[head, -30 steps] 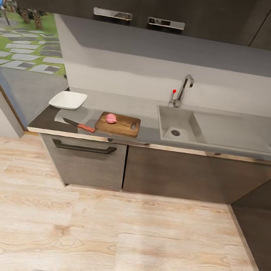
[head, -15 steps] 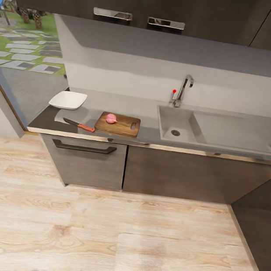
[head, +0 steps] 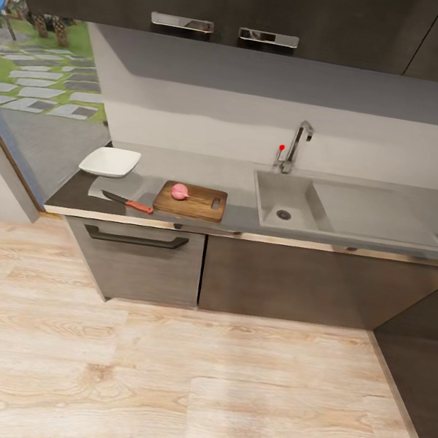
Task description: In the kitchen, take the Vidalia onion out of the sink, dice it on the chopping board with the paring knife, put the diced onion into the bowl on the countertop, then place both the paring knife and the chopping board into the sink.
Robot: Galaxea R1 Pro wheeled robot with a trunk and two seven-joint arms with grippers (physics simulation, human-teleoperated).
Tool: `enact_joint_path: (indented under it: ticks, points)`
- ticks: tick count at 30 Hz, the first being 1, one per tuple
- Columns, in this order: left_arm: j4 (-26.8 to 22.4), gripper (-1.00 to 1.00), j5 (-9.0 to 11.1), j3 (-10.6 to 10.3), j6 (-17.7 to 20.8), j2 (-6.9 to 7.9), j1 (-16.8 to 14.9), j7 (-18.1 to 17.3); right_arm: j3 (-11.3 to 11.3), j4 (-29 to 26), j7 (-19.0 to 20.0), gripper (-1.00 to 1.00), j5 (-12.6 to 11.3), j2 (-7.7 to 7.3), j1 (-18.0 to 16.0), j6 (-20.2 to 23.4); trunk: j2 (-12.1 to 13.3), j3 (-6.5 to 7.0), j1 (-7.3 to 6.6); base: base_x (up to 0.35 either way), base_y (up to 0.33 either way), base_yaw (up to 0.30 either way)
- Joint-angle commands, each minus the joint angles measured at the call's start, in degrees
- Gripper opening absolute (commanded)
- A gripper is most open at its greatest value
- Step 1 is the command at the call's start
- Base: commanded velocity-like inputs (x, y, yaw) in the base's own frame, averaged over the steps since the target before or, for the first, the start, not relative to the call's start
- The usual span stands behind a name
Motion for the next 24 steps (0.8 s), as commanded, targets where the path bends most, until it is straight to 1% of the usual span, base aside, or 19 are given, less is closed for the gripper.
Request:
enact_joint_path:
  ticks: [1, 3, 4, 5, 6, 8, 10, 11, 13, 15, 16, 18, 19, 20, 22, 23, 24]
  points:
    - [-2.77, 1.00, 0.57, 0.50, 0.42, 0.06, 1.07, -0.10, 0.01, -0.11, 0.07, 1.00, -0.30, 0.01, 0.04, -0.13, -0.09, -0.08, 0.03, 0.000, 0.000, 0.000]
    - [-8.69, 1.00, 0.51, 2.09, 2.31, 0.05, 3.03, -0.07, 0.02, -0.11, 0.08, 1.00, -0.30, 0.01, 0.04, -0.13, -0.09, -0.08, 0.03, 0.000, 0.000, 0.000]
    - [-12.53, 1.00, 0.46, 2.77, 4.13, 0.05, 4.09, -0.05, 0.01, -0.11, 0.08, 1.00, -0.30, 0.01, 0.04, -0.13, -0.09, -0.08, 0.03, 0.000, 0.000, 0.000]
    - [-14.73, 1.00, 0.41, 3.06, 5.28, 0.07, 4.71, -0.03, 0.00, -0.11, 0.08, 1.00, -0.30, 0.01, 0.04, -0.13, -0.09, -0.08, 0.03, 0.000, 0.000, 0.000]
    - [-19.46, 1.00, 0.23, 3.50, 8.01, 0.06, 6.00, 0.00, 0.01, -0.11, 0.08, 1.00, -0.30, 0.01, 0.04, -0.13, -0.09, -0.08, 0.03, 0.000, 0.000, 0.000]
    - [-28.15, 1.00, -0.67, 3.96, 13.22, 0.05, 8.50, 0.04, 0.03, -0.11, 0.08, 1.00, -0.30, 0.01, 0.04, -0.13, -0.09, -0.08, 0.03, 0.000, 0.000, 0.000]
    - [-32.51, 1.00, -2.19, 4.16, 15.70, 0.00, 10.00, 0.06, 0.03, -0.11, 0.07, 1.00, -0.30, 0.01, 0.04, -0.13, -0.09, -0.08, 0.03, 0.000, 0.000, 0.000]
    - [-33.15, 1.00, -2.55, 4.20, 16.02, -0.04, 10.30, 0.06, 0.02, -0.11, 0.07, 1.00, -0.30, 0.01, 0.04, -0.13, -0.09, -0.08, 0.03, 0.000, 0.000, 0.000]
    - [-35.59, 1.00, -3.52, 4.33, 16.80, -0.15, 11.93, 0.03, 0.00, -0.11, 0.08, 1.00, -0.30, 0.01, 0.04, -0.13, -0.09, -0.08, 0.03, 0.000, 0.000, 0.000]
    - [-39.40, 1.00, -4.02, 4.66, 17.32, -0.20, 13.90, 0.00, 0.02, -0.11, 0.06, 1.00, -0.30, 0.01, 0.04, -0.13, -0.09, -0.08, 0.03, 0.000, 0.000, 0.000]
    - [-41.49, 1.00, -4.21, 5.14, 17.51, -0.22, 15.08, -0.01, 0.04, -0.10, 0.07, 1.00, -0.30, 0.01, 0.04, -0.13, -0.09, -0.08, 0.03, 0.000, 0.000, 0.000]
    - [-45.63, 1.00, -4.70, 6.72, 17.72, -0.27, 17.78, -0.06, 0.01, -0.11, 0.08, 1.00, -0.30, 0.01, 0.04, -0.13, -0.09, -0.08, 0.03, 0.000, 0.000, 0.000]
    - [-46.72, 1.00, -4.84, 7.08, 17.76, -0.31, 18.47, -0.07, 0.00, -0.11, 0.08, 1.00, -0.30, 0.01, 0.04, -0.13, -0.09, -0.08, 0.03, 0.000, 0.000, 0.000]
    - [-48.82, 1.00, -5.10, 7.62, 17.85, -0.44, 19.84, -0.08, 0.00, -0.11, 0.08, 1.00, -0.30, 0.01, 0.04, -0.13, -0.09, -0.08, 0.03, 0.000, 0.000, 0.000]
    - [-52.62, 1.00, -5.53, 8.24, 17.98, -0.72, 22.50, -0.08, 0.01, -0.10, 0.08, 1.00, -0.30, 0.01, 0.04, -0.13, -0.09, -0.08, 0.03, 0.000, 0.000, 0.000]
    - [-53.95, 1.00, -5.78, 8.40, 17.94, -0.86, 23.83, -0.09, 0.02, -0.10, 0.08, 1.00, -0.30, 0.01, 0.04, -0.13, -0.09, -0.08, 0.03, 0.000, 0.000, 0.000]
    - [-54.41, 1.00, -5.92, 8.45, 17.92, -0.92, 24.45, -0.10, 0.01, -0.10, 0.08, 1.00, -0.30, 0.01, 0.04, -0.13, -0.09, -0.08, 0.03, 0.000, 0.000, 0.000]
